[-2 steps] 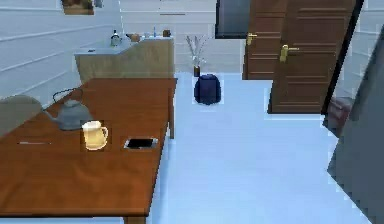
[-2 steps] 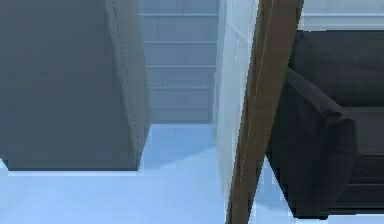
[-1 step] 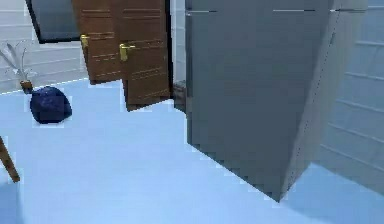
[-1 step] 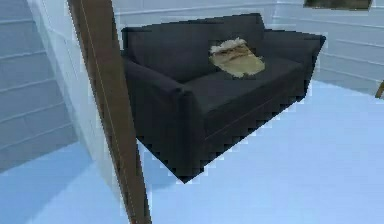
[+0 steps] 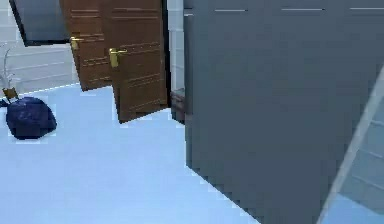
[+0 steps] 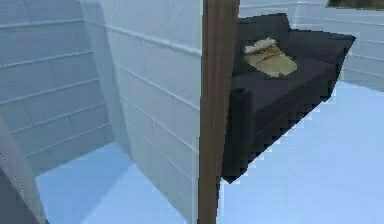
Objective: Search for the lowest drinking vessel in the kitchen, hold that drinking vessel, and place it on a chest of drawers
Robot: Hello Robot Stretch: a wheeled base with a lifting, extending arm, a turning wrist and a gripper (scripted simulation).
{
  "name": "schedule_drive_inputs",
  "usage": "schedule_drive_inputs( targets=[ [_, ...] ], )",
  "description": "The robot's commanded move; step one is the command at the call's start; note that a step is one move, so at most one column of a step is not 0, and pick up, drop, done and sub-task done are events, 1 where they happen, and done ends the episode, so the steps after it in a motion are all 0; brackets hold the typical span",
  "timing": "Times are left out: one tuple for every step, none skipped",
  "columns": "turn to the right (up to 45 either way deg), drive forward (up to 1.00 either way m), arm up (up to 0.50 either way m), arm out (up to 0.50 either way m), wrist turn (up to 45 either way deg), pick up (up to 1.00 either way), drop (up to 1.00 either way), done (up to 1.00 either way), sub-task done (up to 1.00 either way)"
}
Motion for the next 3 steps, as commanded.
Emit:
schedule_drive_inputs(
  targets=[
    [-42.0,0.0,0.0,0.0,0.0,0.0,0.0,0.0,0.0],
    [0.0,1.0,0.0,0.0,0.0,0.0,0.0,0.0,0.0],
    [0.0,1.0,0.0,0.0,0.0,0.0,0.0,0.0,0.0]
  ],
)
